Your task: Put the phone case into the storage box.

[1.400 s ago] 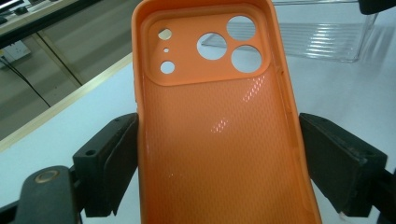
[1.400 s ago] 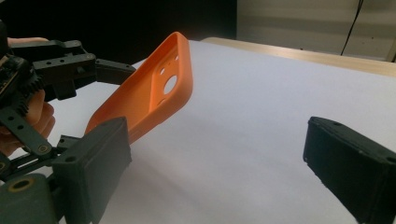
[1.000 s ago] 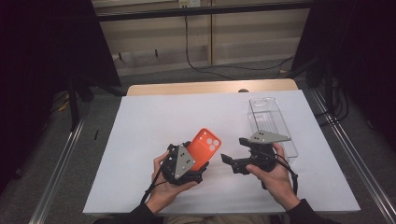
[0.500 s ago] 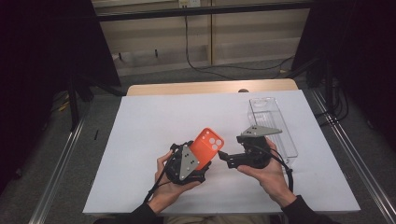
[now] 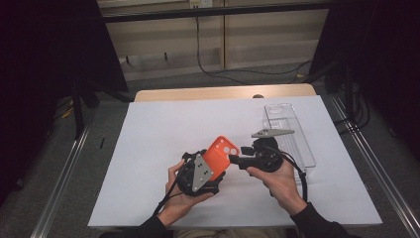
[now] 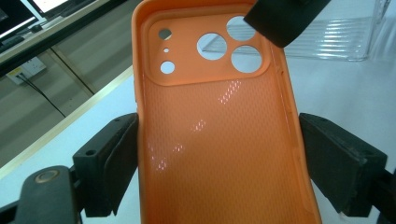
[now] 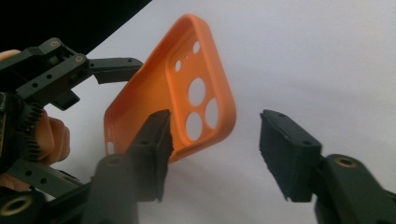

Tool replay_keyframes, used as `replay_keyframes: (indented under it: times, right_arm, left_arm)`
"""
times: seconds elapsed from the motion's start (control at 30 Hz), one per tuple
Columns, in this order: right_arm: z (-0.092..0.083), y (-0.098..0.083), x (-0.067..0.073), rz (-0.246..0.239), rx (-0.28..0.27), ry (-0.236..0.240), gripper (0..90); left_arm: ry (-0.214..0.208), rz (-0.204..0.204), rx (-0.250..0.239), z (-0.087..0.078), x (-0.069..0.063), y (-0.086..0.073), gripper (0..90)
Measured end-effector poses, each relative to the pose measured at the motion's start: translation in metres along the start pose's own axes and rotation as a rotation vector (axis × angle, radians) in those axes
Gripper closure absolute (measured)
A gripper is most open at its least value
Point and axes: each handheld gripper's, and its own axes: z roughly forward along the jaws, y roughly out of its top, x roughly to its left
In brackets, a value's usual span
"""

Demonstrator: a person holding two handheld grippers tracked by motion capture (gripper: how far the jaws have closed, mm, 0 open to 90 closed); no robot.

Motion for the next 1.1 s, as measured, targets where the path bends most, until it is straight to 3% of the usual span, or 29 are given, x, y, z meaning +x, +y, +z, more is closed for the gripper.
replay_keyframes:
  times: [0.2, 0.47, 0.53, 0.83, 0.93, 1.1]
  right_arm:
    - [0.0028, 0.0028, 0.0000, 0.042, 0.011, 0.013, 60.0]
    - [0.0047, 0.0043, -0.0007, 0.086, 0.026, 0.031, 71.1]
    - [0.0041, 0.0047, -0.0036, 0.114, 0.026, 0.046, 72.1]
    - [0.0067, 0.0034, -0.0052, 0.119, 0.030, 0.045, 72.4]
    - [0.0064, 0.0030, -0.0055, 0.137, 0.024, 0.050, 75.0]
    - [0.0035, 0.0019, -0.0051, 0.138, -0.003, 0.056, 79.0]
  left_arm:
    - [0.001, 0.007, -0.001, 0.0004, -0.0013, 0.0000, 15.7]
    - [0.012, 0.017, -0.004, -0.0007, -0.0013, -0.0001, 15.6]
    - [0.009, 0.020, -0.006, -0.0009, -0.0023, 0.0002, 15.7]
    - [0.008, 0.023, -0.005, -0.0008, -0.0028, -0.0009, 15.6]
    - [0.019, 0.041, -0.010, -0.0008, -0.0042, -0.0011, 15.6]
    - [0.020, 0.019, -0.016, 0.0024, -0.0039, -0.0038, 15.1]
